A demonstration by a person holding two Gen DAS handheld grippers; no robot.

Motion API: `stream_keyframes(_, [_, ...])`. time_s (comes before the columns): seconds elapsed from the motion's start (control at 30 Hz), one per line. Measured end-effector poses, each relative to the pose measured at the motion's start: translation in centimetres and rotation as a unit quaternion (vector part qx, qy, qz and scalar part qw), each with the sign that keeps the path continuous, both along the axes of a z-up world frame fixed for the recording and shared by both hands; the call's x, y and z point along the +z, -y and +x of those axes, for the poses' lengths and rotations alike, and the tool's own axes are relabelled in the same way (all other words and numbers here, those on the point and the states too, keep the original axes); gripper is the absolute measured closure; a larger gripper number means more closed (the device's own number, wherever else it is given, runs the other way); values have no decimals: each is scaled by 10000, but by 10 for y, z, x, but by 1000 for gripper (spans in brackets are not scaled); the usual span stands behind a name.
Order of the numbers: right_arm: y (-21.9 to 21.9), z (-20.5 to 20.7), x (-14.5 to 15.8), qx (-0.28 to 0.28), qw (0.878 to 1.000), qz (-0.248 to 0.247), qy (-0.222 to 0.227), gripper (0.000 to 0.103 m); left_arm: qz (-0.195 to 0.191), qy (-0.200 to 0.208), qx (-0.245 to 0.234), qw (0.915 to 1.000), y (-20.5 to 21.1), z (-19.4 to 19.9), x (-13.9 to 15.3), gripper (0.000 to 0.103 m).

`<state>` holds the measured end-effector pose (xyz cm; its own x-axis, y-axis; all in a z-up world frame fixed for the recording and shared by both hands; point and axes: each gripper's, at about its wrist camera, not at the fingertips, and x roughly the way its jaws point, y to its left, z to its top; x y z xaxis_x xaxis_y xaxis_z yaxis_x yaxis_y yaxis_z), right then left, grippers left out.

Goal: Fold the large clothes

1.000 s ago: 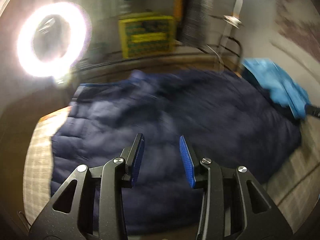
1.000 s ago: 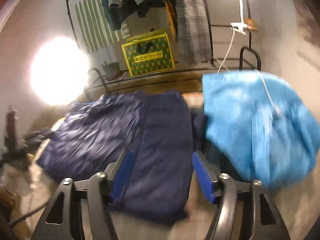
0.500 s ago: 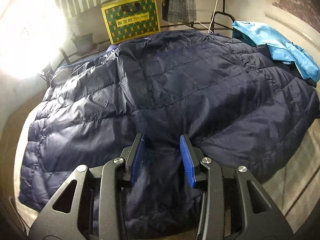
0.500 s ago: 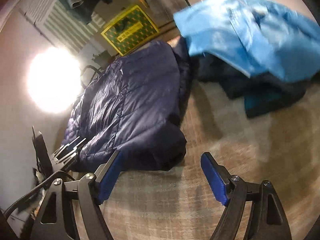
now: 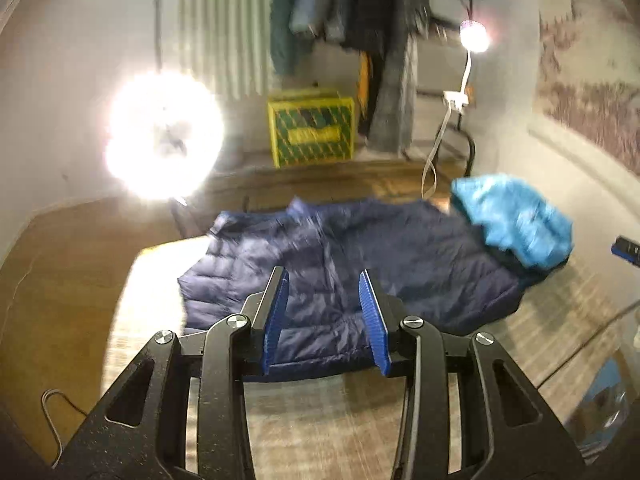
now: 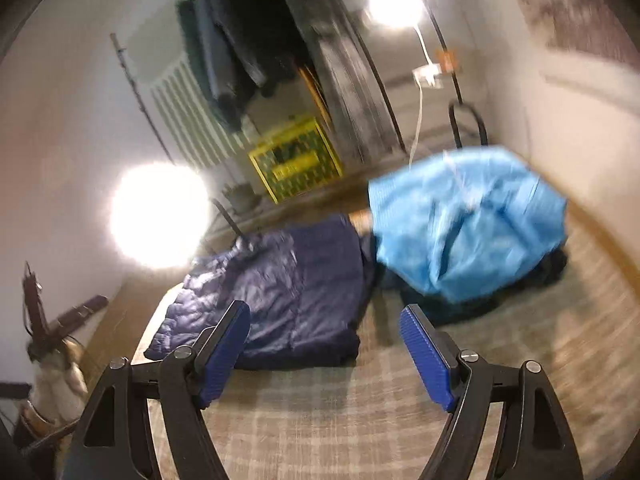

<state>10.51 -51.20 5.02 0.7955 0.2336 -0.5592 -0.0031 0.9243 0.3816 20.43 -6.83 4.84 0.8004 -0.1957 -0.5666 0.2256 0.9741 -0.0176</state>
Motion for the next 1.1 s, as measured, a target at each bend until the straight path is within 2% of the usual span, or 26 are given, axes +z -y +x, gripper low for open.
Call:
stream_keyframes(0.2, [6,-50,66,102,9986,-201,486,22,-308,455,168,9983,-37,-68,89,64])
stream_keyframes(0.37, [14,-91,108,61,9960,-380,812,22,-731,528,129,9958,-63,-107,142,64])
stream_keyframes(0.4, [15,-97,115,58,9952,-422,882,22,-743,583,186,9954,-70,-115,154,61])
stream_keyframes(0.47, [16,-105,128,78,9938,-499,995,22,-656,636,271,9955,-77,-121,164,52])
stream_keyframes(0.53, [15,-103,130,115,9935,-505,1016,22,-610,594,353,9957,-83,-119,164,51])
stream_keyframes(0.63, [12,-89,108,166,9954,-391,855,20,-584,401,454,9965,-83,-98,141,52])
stream_keyframes(0.7, [7,-72,78,165,9977,-282,602,11,-647,127,492,9966,-78,-74,113,51])
stream_keyframes(0.8, [-3,-38,22,153,9997,-82,198,7,-662,-292,552,9959,-65,-28,62,52])
stream_keyframes(0.9, [-18,2,-40,41,9995,90,-295,7,-409,-511,586,9961,-40,22,10,52])
stream_keyframes(1.03, [-30,49,-114,64,9936,652,-924,7,-325,-823,540,9946,-7,91,-52,52])
stream_keyframes(1.1, [-36,70,-147,37,9889,830,-1232,7,-197,-832,561,9948,8,121,-73,52])
